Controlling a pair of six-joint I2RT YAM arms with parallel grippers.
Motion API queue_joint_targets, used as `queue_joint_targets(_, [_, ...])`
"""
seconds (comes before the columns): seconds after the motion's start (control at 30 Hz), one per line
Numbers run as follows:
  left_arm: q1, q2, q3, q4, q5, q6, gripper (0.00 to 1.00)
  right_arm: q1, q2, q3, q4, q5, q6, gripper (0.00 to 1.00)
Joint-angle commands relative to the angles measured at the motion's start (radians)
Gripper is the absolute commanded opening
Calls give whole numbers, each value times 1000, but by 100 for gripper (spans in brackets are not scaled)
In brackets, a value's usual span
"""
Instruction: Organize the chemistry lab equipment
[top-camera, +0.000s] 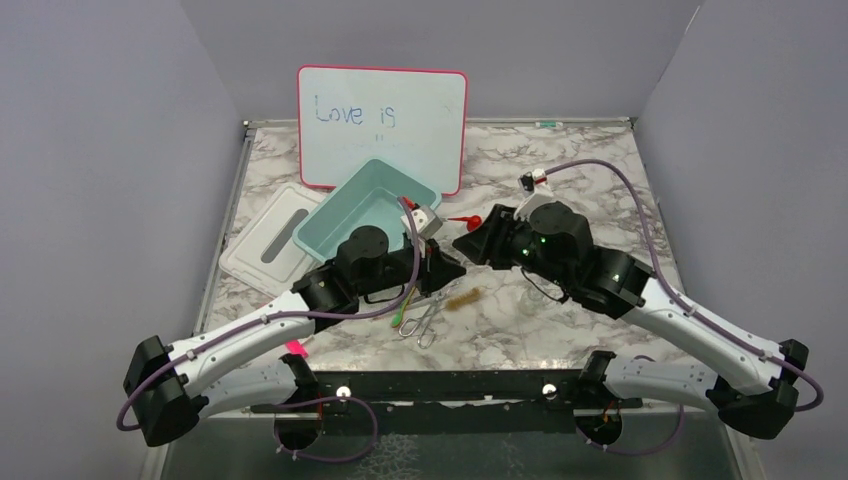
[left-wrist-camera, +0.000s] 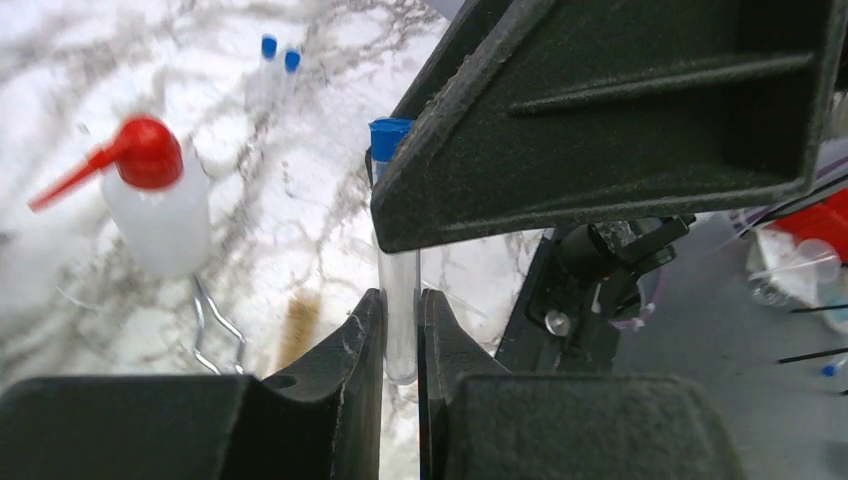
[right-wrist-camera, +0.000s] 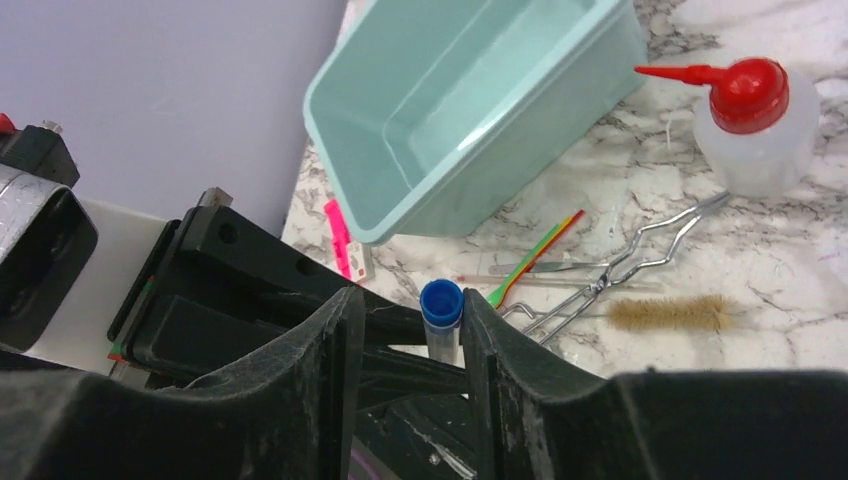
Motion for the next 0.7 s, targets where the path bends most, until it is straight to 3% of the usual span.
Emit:
queue_joint_targets(0.0, [-1, -20, 104, -135, 39, 271, 0, 5, 6, 131, -181, -114, -87, 47])
queue_joint_targets(0.13, [-1, -40, 130, -162, 136, 326, 0, 4, 9, 200, -291, -149, -105, 50])
queue_joint_targets(0.3, [-1, -40, 180, -241, 195, 380, 0, 4, -18, 216, -297, -211, -133, 41])
queue_joint_targets(0.67, [-1, -50, 205, -292, 290, 451, 0, 3, 4, 239, -300, -201, -149, 38])
